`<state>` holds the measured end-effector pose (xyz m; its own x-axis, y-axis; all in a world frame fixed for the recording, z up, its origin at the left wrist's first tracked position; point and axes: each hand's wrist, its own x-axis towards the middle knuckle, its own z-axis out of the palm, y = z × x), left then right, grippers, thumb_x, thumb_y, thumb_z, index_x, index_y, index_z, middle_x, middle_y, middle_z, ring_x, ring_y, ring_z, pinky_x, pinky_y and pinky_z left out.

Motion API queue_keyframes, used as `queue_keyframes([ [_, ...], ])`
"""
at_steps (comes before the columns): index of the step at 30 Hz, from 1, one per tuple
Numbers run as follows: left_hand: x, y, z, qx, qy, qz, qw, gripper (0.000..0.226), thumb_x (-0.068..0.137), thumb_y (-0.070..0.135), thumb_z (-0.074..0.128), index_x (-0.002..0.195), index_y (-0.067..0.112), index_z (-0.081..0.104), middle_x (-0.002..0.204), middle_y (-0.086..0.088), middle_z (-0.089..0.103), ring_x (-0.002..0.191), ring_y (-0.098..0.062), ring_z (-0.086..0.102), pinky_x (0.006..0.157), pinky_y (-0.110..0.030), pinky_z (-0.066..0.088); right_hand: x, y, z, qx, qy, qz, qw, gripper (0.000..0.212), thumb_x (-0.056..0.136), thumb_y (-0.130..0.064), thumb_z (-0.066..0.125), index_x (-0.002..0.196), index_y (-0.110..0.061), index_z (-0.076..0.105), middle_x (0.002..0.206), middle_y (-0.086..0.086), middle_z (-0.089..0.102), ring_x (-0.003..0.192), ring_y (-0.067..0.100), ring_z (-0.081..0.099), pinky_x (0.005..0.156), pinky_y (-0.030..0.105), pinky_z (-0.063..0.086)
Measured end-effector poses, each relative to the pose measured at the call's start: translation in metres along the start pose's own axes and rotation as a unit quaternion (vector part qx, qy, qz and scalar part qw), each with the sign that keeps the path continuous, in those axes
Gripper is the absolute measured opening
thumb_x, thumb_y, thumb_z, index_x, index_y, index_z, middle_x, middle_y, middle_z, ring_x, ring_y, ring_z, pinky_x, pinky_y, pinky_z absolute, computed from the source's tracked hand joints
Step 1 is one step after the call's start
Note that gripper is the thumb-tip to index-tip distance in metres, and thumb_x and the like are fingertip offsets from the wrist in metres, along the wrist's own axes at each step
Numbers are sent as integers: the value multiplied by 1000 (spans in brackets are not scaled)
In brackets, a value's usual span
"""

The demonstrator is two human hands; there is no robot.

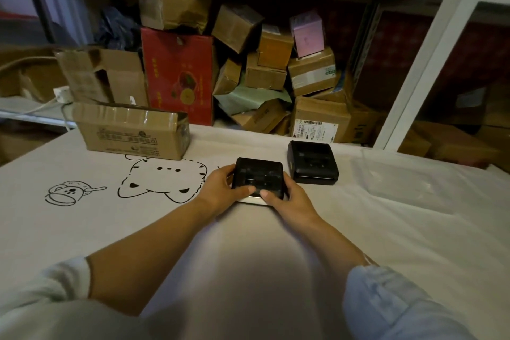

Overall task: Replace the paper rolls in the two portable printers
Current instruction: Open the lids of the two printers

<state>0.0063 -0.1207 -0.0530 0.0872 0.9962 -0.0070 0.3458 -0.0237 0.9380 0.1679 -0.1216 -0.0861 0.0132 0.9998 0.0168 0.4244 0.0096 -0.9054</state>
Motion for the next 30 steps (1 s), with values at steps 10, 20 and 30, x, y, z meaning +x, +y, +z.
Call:
queue_keyframes([
  [10,4,-20,9,-8,97,27,995,41,82,16,70,122,17,60,112,1,68,106,-16,63,94,-27,46,-2,2,15,-139,116,-3,983,58,83,-58,60,136,-38,47,126,-10,63,116,16,58,84,27,45],
  [20,1,-20,2,-67,46,27,996,42,88,9,63,128,13,55,110,0,65,104,-15,62,89,-22,47,-9,0,12,-102,123,1,987,48,82,-52,65,127,-37,57,121,-11,66,115,14,59,83,27,44],
  [30,0,-21,2,-60,59,35,996,44,86,11,64,129,14,55,116,-1,66,104,-13,62,94,-25,46,-5,3,16,-139,134,4,981,50,81,-57,61,126,-36,58,119,-10,67,111,16,61,80,27,46],
])
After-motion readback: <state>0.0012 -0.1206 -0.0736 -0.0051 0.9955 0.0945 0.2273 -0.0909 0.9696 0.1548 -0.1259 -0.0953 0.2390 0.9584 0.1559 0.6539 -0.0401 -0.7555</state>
